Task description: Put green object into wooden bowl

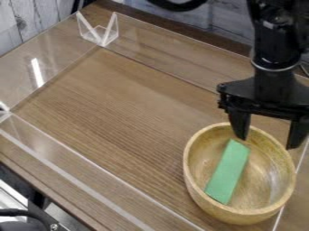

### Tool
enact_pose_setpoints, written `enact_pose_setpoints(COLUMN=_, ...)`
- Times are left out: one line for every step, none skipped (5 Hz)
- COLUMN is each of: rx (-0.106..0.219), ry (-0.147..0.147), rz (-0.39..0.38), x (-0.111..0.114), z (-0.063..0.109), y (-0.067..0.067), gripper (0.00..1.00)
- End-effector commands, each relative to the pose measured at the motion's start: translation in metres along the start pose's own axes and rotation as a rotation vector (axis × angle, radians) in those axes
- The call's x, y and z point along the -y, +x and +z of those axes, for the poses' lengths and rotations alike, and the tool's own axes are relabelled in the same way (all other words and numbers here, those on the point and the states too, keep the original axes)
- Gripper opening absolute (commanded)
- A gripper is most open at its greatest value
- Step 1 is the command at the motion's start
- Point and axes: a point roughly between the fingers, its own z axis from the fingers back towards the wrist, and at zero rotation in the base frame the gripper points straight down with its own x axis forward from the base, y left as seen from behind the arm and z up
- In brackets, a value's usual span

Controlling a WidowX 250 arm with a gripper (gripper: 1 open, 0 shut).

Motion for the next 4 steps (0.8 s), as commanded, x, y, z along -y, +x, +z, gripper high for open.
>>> enact_pose_setpoints(rx=0.039, ry=-0.017, rz=0.008, x=0.0093, z=0.0015, y=0.0083, gripper=1.0)
enact_pose_setpoints(rx=0.039, ry=-0.026, rz=-0.014, x=0.0092, z=0.0003, y=0.009, gripper=1.0)
enact_pose_setpoints(rx=0.038, ry=-0.034, rz=-0.037, x=0.0075, z=-0.0011, y=0.0095, gripper=1.0)
enact_pose_setpoints(rx=0.048, ry=-0.031, rz=-0.01, x=0.0015, z=0.0033, y=0.0132, gripper=1.0)
